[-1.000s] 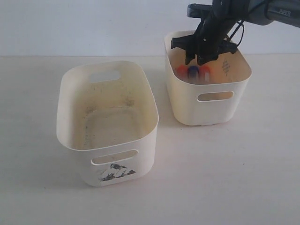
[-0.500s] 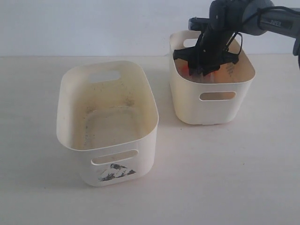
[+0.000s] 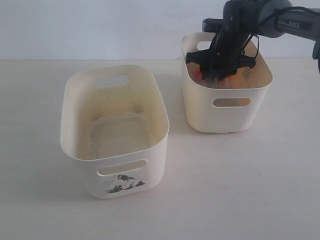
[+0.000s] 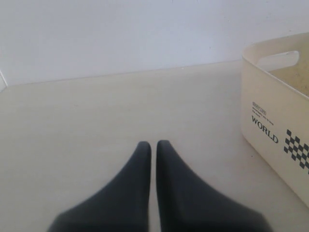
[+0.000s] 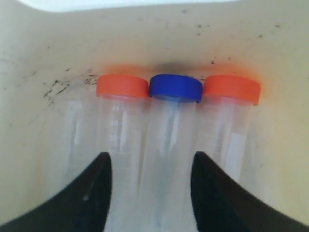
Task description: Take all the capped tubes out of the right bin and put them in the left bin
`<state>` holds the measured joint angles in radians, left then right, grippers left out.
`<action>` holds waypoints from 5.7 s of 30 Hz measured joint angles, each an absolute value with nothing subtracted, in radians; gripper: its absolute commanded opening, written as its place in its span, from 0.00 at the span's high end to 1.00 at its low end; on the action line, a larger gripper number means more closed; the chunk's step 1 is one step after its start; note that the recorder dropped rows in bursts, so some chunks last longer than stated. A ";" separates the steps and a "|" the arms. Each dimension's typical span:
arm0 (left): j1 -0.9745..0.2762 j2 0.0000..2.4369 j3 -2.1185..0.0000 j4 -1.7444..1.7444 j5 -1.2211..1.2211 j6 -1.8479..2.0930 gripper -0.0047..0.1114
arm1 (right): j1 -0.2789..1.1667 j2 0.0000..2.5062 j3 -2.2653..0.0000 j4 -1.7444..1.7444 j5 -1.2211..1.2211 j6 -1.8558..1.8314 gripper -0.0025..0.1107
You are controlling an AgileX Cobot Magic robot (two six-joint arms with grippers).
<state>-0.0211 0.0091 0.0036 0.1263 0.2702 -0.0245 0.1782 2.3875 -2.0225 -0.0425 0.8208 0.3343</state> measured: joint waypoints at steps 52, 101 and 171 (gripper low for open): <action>-0.021 0.009 0.004 0.126 0.270 -0.024 0.92 | 0.178 2.434 -2.050 -0.068 0.898 0.397 0.78; -0.021 0.009 0.004 0.126 0.270 -0.024 0.92 | 0.178 2.315 -2.026 -0.111 1.012 0.344 0.64; -0.021 0.009 0.004 0.126 0.270 -0.024 0.92 | 0.290 2.387 -2.024 -0.391 0.911 0.595 0.64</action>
